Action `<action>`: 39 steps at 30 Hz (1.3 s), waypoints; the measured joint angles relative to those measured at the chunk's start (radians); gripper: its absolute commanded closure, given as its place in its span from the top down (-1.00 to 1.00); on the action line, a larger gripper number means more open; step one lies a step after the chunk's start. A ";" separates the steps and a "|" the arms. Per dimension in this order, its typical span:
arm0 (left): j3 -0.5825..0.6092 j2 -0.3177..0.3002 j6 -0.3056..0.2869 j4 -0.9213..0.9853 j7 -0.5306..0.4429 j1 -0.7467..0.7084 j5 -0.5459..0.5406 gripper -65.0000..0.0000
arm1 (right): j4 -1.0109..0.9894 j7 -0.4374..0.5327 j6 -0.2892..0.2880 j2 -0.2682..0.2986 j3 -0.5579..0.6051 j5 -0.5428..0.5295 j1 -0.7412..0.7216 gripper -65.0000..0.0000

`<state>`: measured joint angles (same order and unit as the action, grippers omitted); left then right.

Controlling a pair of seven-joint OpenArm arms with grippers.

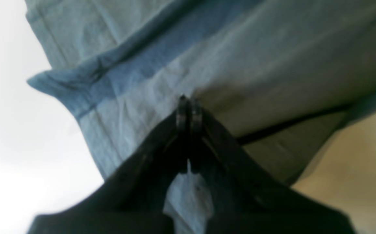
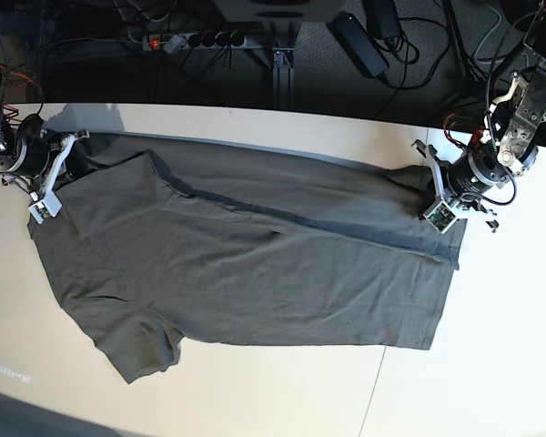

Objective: Fold the T-shirt properly
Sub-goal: 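Drag the folded shirt back toward the robot with both grippers, then regrasp the shirt corner with the left gripper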

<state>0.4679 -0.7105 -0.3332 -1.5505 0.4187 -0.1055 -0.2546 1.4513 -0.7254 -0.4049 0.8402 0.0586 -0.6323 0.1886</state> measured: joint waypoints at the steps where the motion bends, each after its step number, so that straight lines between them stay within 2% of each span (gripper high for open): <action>1: -0.007 0.000 0.001 -0.016 0.003 -0.019 0.000 -1.00 | 0.010 -0.004 -0.001 0.002 -0.013 0.001 0.014 -1.00; 11: -0.219 0.004 -0.010 -0.150 0.034 -0.259 -0.030 -1.00 | 0.031 0.012 -0.005 0.005 -0.045 -0.026 0.098 -1.00; 20: -0.237 0.004 -0.015 -0.178 0.026 -0.273 -0.023 -1.00 | 0.031 0.011 -0.005 0.005 -0.045 -0.027 0.097 -1.00; 22: -0.261 0.005 -0.020 -0.188 0.047 -0.252 -0.022 -0.93 | 0.031 0.013 -0.005 0.005 -0.045 -0.027 0.097 -1.00; 25: -0.346 0.000 -0.018 -0.238 0.106 -0.223 -0.019 -0.60 | 0.031 0.012 -0.005 0.005 -0.045 -0.027 0.097 -1.00; 30: -0.487 -0.042 -0.002 -0.275 0.139 -0.123 -0.196 -0.25 | 0.031 0.021 -0.006 0.005 -0.045 -0.027 0.097 -1.00; 35: -0.480 -0.048 0.001 -0.187 0.111 0.035 -0.314 -0.24 | 0.031 0.027 -0.006 0.005 -0.045 -0.024 0.100 -1.00; 39: -0.402 -0.008 0.004 0.010 0.142 0.203 -0.336 -0.24 | 0.031 0.031 -0.006 0.005 -0.045 -0.018 0.100 -1.00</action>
<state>0.0662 -0.7181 -0.3290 -1.5402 0.5606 0.0971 -0.5903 1.4818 -0.6941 -0.4110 0.8452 0.0135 -0.6506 0.2882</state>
